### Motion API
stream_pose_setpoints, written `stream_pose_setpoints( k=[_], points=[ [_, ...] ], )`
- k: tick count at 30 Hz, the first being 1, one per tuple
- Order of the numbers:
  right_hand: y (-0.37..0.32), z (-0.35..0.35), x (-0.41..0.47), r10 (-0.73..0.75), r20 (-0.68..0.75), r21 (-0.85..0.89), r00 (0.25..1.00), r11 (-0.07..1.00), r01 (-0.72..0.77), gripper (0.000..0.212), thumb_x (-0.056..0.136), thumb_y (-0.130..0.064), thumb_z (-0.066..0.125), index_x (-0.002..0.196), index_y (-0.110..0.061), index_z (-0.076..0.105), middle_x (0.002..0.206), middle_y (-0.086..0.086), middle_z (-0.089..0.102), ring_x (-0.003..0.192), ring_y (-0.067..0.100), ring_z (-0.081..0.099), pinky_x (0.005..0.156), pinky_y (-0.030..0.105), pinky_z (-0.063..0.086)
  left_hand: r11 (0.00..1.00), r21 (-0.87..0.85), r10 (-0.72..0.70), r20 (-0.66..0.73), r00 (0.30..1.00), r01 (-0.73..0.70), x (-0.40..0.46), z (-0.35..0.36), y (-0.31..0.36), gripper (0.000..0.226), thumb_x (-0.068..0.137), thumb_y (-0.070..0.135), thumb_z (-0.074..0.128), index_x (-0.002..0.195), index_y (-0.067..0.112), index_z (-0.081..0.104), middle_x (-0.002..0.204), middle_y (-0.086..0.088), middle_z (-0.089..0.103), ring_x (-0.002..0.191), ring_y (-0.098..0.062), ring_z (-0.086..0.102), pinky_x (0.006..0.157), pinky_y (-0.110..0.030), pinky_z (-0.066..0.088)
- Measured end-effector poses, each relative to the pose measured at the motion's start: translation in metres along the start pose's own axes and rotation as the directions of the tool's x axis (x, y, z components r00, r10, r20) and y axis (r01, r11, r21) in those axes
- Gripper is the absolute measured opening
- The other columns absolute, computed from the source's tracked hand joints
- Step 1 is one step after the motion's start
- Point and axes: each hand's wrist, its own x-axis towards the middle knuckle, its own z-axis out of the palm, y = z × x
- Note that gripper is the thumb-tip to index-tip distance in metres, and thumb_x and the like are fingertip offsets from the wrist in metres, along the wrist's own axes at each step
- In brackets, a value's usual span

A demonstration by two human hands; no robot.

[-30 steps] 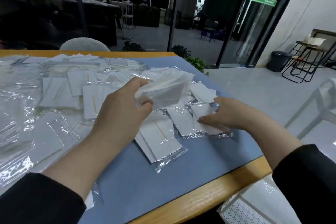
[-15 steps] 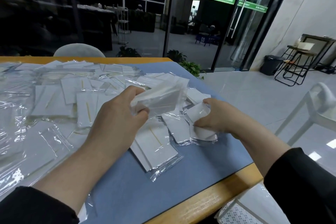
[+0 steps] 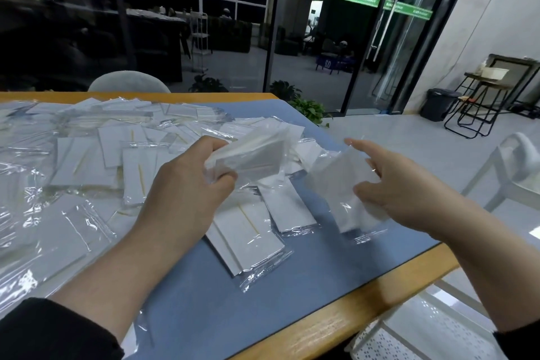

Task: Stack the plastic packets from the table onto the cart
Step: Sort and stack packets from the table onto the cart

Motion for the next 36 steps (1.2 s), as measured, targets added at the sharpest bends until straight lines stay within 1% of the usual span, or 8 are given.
stream_pose_setpoints(
  k=[4,8,11,16,21,30,33,36],
  points=[
    [-0.01,-0.015,-0.009,-0.133,-0.079,-0.131,0.988,0.984,0.122,0.083,0.095,-0.018,0.062,0.148,-0.063,0.017,0.148,-0.003,0.051,0.097,0.024,0.066,0.075,0.041,0.058,1.0,0.007,-0.004,-0.023,1.0,0.004,0.0,-0.002,0.001,0.024,0.089,0.023,0.072,0.101,0.04,0.062,0.079,0.014,0.066,0.07,-0.001,0.057,0.052,-0.012,0.04],
    [-0.017,-0.021,-0.01,-0.298,-0.085,-0.159,0.951,0.946,0.282,0.065,0.095,-0.023,0.058,0.138,-0.065,0.035,0.104,-0.017,0.063,0.073,0.01,0.062,0.063,0.035,0.057,1.0,0.009,-0.015,-0.053,0.998,0.015,0.002,-0.005,0.001,0.021,0.089,0.021,0.072,0.103,0.035,0.064,0.08,0.015,0.066,0.07,0.002,0.058,0.052,-0.012,0.038],
    [-0.019,-0.015,-0.009,-0.378,0.001,-0.173,0.926,0.912,0.373,0.062,0.093,-0.024,0.063,0.126,-0.072,0.042,0.104,-0.019,0.065,0.083,0.008,0.065,0.072,0.037,0.059,1.0,0.009,-0.027,-0.068,0.997,0.028,0.002,-0.008,0.001,0.022,0.089,0.02,0.071,0.104,0.034,0.063,0.081,0.016,0.065,0.074,0.002,0.058,0.053,-0.013,0.038],
    [-0.007,0.012,0.003,-0.372,0.214,-0.221,0.903,0.882,0.416,0.051,0.09,-0.04,0.072,0.13,-0.064,0.05,0.115,-0.031,0.059,0.091,-0.03,0.046,0.079,0.008,0.042,0.997,-0.027,-0.067,-0.029,0.997,0.066,0.001,-0.008,0.002,0.032,0.089,0.02,0.073,0.11,0.037,0.055,0.088,0.013,0.067,0.066,-0.012,0.062,0.055,-0.03,0.046],
    [0.01,0.026,-0.004,-0.393,0.199,-0.086,0.898,0.906,0.415,0.045,0.093,-0.024,0.067,0.11,-0.063,0.052,0.108,-0.039,0.059,0.105,-0.014,0.053,0.083,0.008,0.044,0.998,-0.013,-0.055,0.003,0.998,0.055,0.0,-0.005,0.003,0.032,0.088,0.018,0.074,0.106,0.035,0.055,0.085,0.016,0.058,0.074,0.007,0.055,0.058,-0.012,0.042],
    [0.001,0.052,0.0,-0.609,-0.071,0.012,0.79,0.792,0.611,0.024,0.088,-0.012,0.074,0.101,-0.031,0.069,0.1,-0.021,0.056,0.094,0.005,0.058,0.078,0.023,0.046,0.992,-0.118,-0.014,0.174,0.985,0.035,-0.004,-0.003,0.005,0.029,0.083,0.022,0.08,0.099,0.04,0.064,0.076,0.011,0.065,0.065,-0.006,0.056,0.064,-0.018,0.047],
    [0.0,0.075,0.0,-0.483,-0.283,0.131,0.829,0.836,0.532,0.049,0.081,-0.017,0.083,0.104,-0.045,0.05,0.11,-0.02,0.047,0.103,0.003,0.053,0.082,0.02,0.044,0.98,-0.193,0.017,0.303,0.953,0.044,-0.007,-0.003,0.009,0.021,0.091,0.016,0.073,0.102,0.033,0.066,0.085,0.022,0.071,0.074,0.003,0.064,0.066,-0.009,0.046],
    [0.003,0.089,-0.001,-0.288,-0.268,0.414,0.919,0.828,0.38,0.087,0.075,-0.024,0.088,0.136,-0.052,0.032,0.136,-0.017,0.044,0.125,-0.003,0.048,0.099,0.018,0.045,0.976,-0.209,0.027,0.405,0.914,0.064,-0.008,-0.001,0.009,0.013,0.1,0.024,0.062,0.109,0.031,0.066,0.101,0.014,0.074,0.093,-0.005,0.07,0.083,-0.026,0.054]
  ],
)
